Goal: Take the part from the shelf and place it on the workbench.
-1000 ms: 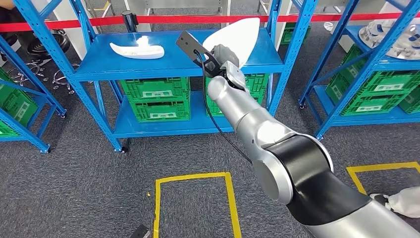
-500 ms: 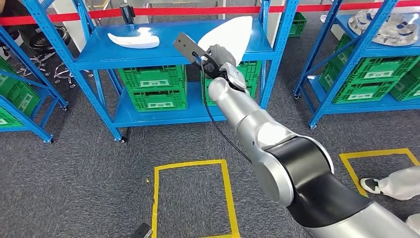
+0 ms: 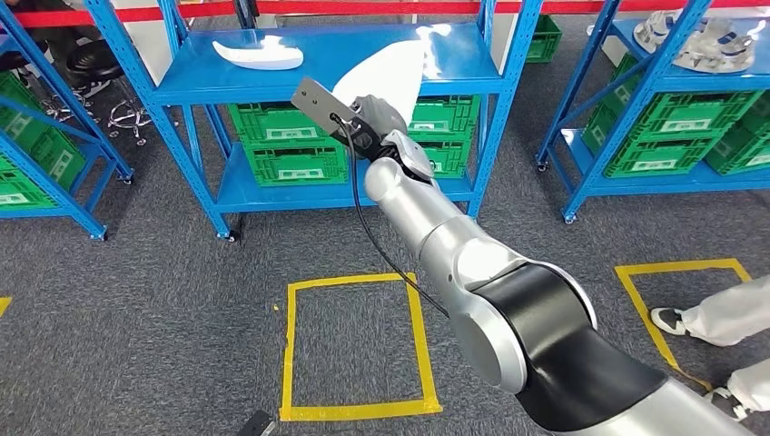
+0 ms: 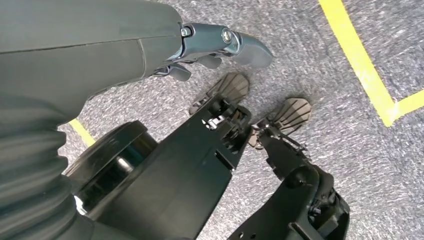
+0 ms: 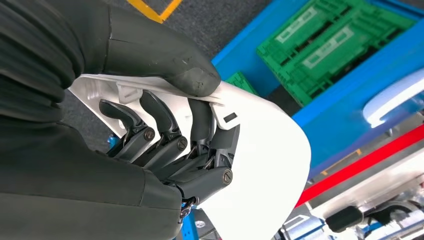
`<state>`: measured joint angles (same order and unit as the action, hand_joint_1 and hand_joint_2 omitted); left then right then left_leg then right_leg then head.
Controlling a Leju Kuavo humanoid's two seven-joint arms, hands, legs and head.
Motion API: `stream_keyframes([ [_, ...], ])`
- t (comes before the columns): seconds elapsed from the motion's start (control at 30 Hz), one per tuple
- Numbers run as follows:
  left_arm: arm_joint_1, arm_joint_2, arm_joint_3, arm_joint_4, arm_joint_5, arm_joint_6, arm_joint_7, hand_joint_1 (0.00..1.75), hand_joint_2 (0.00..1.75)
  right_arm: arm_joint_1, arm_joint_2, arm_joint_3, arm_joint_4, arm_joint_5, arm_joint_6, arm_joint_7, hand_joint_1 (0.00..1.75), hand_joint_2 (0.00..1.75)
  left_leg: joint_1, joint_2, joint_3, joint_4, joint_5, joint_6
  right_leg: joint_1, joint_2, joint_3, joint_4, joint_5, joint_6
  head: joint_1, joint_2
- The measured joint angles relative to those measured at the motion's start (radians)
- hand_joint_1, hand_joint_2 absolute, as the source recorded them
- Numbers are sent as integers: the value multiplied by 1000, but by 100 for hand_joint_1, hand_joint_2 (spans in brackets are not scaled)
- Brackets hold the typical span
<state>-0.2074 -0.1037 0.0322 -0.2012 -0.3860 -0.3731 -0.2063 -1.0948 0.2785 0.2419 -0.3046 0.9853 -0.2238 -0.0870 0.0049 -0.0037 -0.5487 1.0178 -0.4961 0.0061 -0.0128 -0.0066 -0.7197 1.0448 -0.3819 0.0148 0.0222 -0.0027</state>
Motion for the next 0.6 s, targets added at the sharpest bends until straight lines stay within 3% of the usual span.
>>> stream_keyframes([
  [0.03,0,0,0,0,0,0,0,0,175,2,-1,0,0,-2,1,-7,175,175,1,1,-12,-2,12,7,-1,1,-15,42,-44,4,1,0],
  [0.1,0,0,0,0,0,0,2,0,175,8,0,0,0,-14,7,-44,175,175,-1,2,-41,-1,36,15,-1,3,-51,177,-145,10,2,0],
  [0.13,1,0,0,0,0,0,4,0,175,15,2,0,-1,-23,9,-71,175,175,-2,2,-56,0,47,16,-1,4,-60,238,-170,11,2,0],
  [0.17,1,0,0,1,-1,0,6,0,175,25,5,0,-2,-33,10,-98,175,175,-3,3,-71,1,58,16,0,4,-56,275,-173,10,2,0],
  [0.2,1,0,0,1,-2,0,7,0,175,37,10,0,-4,-45,10,-121,175,175,-3,3,-85,2,69,15,0,4,-34,273,-156,7,2,0],
  [0.27,1,0,1,1,-5,0,7,0,175,63,23,0,-13,-73,8,-157,175,175,-4,4,-110,6,88,11,4,4,59,171,-118,-3,2,0],
  [0.33,1,0,3,1,-6,0,7,0,175,82,39,0,-31,-109,8,-190,175,175,-5,4,-127,8,105,2,11,5,153,32,-128,-16,2,0],
  [0.4,2,1,6,1,-6,0,6,0,175,97,50,0,-47,-147,11,-215,175,175,-4,4,-133,2,123,-11,16,6,182,-26,-141,-26,3,0],
  [0.47,6,3,13,1,1,0,3,0,175,119,53,0,-61,-185,13,-236,175,175,-3,2,-137,-1,128,-23,13,4,176,-35,-122,-37,4,0],
  [0.5,11,5,17,1,8,0,0,0,175,136,54,0,-71,-205,11,-251,175,175,-2,1,-144,12,109,-29,11,2,171,-40,-111,-44,3,0],
  [0.53,16,8,23,1,15,0,-4,0,175,159,55,2,-87,-229,5,-267,175,175,-1,0,-155,47,71,-34,7,0,164,-45,-98,-50,2,0],
  [0.6,26,12,36,2,26,0,-14,0,175,216,56,11,-129,-283,-13,-288,175,175,2,0,-182,165,-26,-43,7,-1,143,-46,-78,-55,0,0],
])
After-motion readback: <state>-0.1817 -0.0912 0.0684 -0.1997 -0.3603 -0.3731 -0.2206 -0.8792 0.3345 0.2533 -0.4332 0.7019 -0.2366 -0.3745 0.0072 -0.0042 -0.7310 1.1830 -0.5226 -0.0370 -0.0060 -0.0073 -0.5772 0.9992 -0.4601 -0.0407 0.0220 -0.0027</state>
